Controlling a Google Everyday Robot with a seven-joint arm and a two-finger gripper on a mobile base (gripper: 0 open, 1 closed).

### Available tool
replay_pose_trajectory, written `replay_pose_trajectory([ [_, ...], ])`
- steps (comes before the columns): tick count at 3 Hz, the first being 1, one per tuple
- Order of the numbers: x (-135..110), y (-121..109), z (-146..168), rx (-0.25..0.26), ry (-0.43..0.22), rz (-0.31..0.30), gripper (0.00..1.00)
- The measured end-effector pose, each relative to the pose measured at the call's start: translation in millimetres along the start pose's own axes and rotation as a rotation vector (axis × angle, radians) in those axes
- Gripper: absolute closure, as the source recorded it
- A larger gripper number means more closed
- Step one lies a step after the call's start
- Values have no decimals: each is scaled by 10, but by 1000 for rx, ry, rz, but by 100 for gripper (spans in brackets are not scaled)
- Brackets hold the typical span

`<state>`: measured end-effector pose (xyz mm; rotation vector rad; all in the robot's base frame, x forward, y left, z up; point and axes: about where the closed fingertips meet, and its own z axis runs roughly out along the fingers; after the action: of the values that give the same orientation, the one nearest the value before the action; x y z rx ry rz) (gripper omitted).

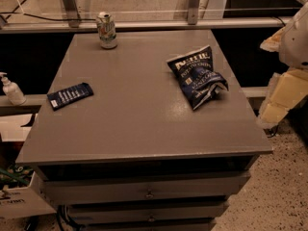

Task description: Move blue chip bag near rxbar blueberry

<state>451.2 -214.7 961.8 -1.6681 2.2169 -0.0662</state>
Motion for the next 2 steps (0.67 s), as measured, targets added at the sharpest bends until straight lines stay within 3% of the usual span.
replay_pose_trajectory([
  [2,-133,-541,800,15,-182,106,0],
])
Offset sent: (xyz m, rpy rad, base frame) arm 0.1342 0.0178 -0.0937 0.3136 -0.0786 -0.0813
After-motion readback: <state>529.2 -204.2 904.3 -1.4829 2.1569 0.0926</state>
